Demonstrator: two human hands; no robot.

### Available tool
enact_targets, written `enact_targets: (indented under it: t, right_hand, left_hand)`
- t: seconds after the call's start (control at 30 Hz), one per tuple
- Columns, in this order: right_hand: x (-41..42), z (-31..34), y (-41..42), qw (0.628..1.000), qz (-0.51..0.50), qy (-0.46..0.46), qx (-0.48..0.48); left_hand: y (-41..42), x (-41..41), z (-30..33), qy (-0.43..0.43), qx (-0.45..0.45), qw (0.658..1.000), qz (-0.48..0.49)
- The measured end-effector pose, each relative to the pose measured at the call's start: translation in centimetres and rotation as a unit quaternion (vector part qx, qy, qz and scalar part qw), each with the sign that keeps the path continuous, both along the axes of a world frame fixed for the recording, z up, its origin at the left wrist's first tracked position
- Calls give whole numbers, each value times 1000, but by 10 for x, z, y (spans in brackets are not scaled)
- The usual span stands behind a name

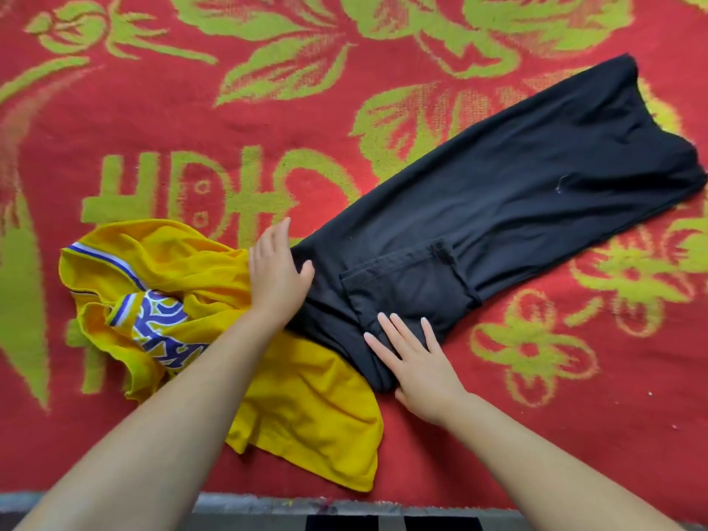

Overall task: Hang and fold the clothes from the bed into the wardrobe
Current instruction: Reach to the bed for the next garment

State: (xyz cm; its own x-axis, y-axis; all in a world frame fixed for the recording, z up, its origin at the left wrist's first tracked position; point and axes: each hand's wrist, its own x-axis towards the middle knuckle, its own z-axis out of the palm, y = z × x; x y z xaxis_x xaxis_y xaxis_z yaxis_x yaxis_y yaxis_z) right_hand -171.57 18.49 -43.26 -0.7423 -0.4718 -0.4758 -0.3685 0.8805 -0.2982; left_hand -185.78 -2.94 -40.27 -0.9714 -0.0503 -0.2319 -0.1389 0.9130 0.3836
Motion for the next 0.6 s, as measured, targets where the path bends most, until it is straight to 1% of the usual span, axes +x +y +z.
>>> enact_targets:
  t: [0.03,0.07,0.13,0.17,0.2,0.23,0.27,0.33,0.4,0.43,0.5,0.53,0.57,0.6]
  right_hand:
    - [-1,0,-4,1000,-9,17,-5]
    - [-3,2,-8,999,-22,27,-8]
    - [-1,3,-12,996,-66,49,-29]
    - [-1,2,-12,994,-89,40,-58]
    - [-2,3,-11,985,-127,34,-115]
    - [-4,5,-8,969,-173,-12,-178]
    - [-5,8,-5,945,-218,-52,-239]
    - [-10,18,4,887,-303,-72,-342]
    - [-14,29,11,810,-409,-45,-417]
    - [-16,32,15,765,-475,-19,-434]
    - [-26,35,25,657,-613,32,-438]
    - [-32,35,33,607,-668,56,-427]
    - [-39,33,43,569,-708,72,-412]
    - [-47,31,55,546,-733,78,-398]
  left_hand:
    - [-7,-15,-6,-68,-45,997,-8]
    - [-16,-25,-11,-134,-66,989,-17]
    - [-30,-38,-12,-236,-48,969,-54]
    - [-37,-42,-9,-262,-14,962,-73]
    - [-42,-47,-2,-282,36,956,-72]
    - [-45,-53,7,-296,91,949,-55]
    - [-46,-61,18,-307,143,940,-30]
    - [-42,-83,43,-347,230,909,17]
    - [-21,-104,65,-399,270,876,25]
    - [-4,-113,73,-400,280,872,32]
    - [40,-131,85,-366,317,871,80]
    - [65,-139,88,-347,358,860,110]
    - [90,-145,89,-328,408,840,140]
    - [113,-149,88,-306,448,823,169]
